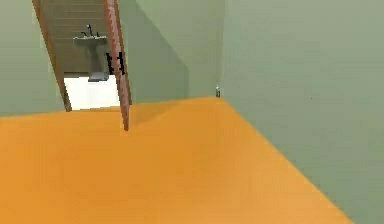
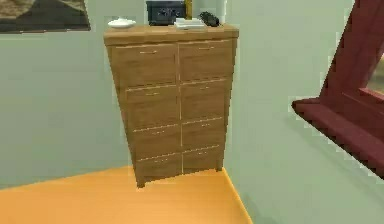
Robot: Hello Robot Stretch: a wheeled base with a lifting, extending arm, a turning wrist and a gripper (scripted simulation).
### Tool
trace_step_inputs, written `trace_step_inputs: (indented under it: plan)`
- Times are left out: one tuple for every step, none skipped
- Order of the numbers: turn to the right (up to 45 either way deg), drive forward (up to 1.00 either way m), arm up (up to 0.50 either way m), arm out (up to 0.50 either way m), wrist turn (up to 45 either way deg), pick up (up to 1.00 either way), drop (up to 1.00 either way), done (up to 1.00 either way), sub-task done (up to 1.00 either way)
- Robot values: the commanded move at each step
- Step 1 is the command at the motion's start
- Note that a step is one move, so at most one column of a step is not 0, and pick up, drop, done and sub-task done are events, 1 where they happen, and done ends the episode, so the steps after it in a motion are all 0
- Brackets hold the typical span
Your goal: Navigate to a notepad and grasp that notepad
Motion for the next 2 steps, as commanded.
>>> trace_step_inputs:
  plan:
    - [-30.0,0.0,0.0,0.0,0.0,0.0,0.0,0.0,0.0]
    - [0.0,1.0,0.0,0.0,0.0,0.0,0.0,0.0,0.0]
